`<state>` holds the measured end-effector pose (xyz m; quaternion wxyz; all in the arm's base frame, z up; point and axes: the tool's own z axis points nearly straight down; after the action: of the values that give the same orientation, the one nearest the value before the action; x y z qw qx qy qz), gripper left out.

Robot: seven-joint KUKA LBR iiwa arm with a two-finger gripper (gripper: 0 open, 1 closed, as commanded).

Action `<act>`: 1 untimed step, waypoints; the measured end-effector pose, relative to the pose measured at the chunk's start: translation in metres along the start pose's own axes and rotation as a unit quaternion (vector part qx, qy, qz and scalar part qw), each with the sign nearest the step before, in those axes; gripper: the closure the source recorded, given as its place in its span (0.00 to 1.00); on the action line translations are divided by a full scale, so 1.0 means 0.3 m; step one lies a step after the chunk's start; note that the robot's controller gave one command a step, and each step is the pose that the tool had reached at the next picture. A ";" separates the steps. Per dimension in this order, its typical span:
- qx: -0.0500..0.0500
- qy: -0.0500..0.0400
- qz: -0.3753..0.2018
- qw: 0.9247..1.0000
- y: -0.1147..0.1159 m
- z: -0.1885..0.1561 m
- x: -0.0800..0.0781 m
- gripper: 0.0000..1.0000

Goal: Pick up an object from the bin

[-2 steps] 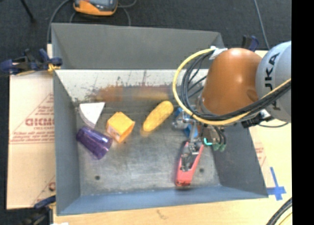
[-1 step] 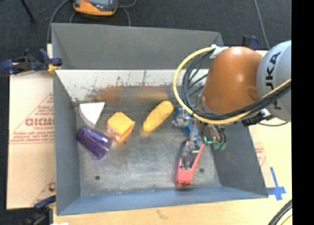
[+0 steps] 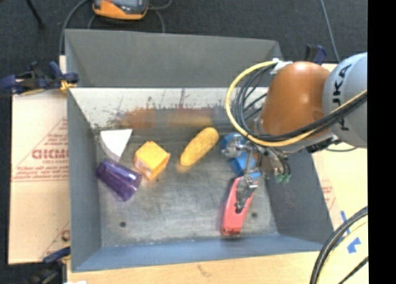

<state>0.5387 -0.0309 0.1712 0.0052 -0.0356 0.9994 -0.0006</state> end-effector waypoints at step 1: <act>0.000 0.001 -0.016 1.000 -0.025 0.192 0.020 0.00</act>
Offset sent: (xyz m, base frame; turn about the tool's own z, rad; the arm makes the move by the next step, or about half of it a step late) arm -0.0518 -0.0249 -0.0890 -0.0878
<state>0.5340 -0.0388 0.1136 0.0037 -0.0515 0.9987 -0.0012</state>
